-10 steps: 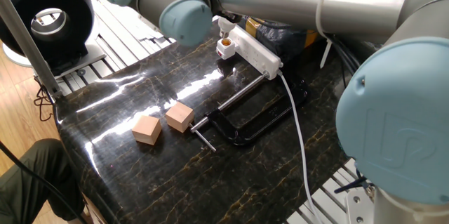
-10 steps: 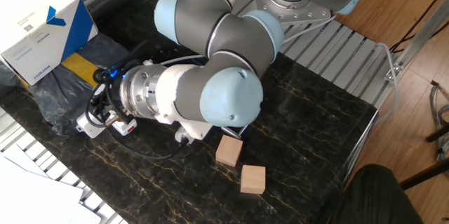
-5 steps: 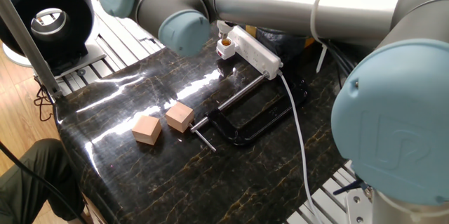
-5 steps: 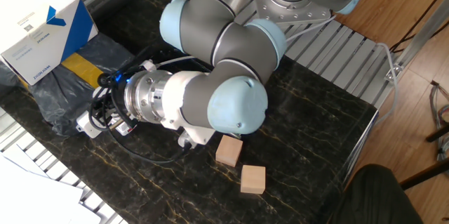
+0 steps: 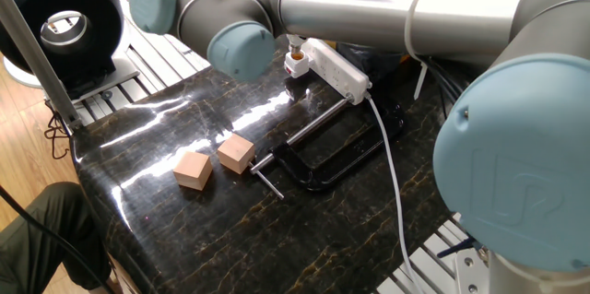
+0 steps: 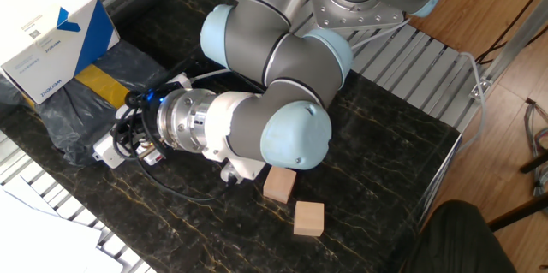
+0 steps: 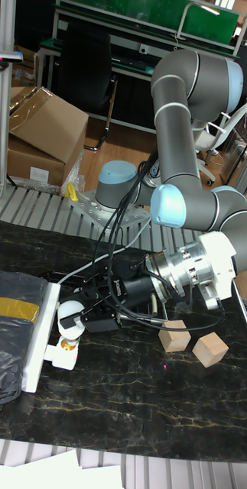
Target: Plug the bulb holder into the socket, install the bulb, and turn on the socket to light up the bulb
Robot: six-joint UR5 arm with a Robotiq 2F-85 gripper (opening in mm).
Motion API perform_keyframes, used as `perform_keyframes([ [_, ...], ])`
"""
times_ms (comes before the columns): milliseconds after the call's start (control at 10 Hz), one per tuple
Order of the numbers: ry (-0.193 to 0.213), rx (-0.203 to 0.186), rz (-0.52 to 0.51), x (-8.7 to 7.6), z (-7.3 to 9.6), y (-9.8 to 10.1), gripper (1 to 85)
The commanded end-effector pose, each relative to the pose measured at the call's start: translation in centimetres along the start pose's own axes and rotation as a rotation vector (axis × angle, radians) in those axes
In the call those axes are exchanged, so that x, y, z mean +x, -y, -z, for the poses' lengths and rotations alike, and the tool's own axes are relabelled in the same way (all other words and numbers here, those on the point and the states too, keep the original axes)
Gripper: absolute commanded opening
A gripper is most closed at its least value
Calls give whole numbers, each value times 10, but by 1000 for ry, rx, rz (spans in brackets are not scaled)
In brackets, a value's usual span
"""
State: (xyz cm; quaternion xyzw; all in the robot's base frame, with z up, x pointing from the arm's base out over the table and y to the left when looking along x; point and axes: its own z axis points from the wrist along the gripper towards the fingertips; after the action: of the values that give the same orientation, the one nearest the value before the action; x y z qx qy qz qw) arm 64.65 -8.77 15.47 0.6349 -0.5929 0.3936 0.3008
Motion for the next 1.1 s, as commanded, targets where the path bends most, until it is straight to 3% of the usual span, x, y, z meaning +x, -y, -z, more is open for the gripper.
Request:
perform_keyframes([
  [0, 8, -13, -12, -6, -3, -5, 450],
  [1000, -2, -13, -27, -8, -7, -8, 450],
])
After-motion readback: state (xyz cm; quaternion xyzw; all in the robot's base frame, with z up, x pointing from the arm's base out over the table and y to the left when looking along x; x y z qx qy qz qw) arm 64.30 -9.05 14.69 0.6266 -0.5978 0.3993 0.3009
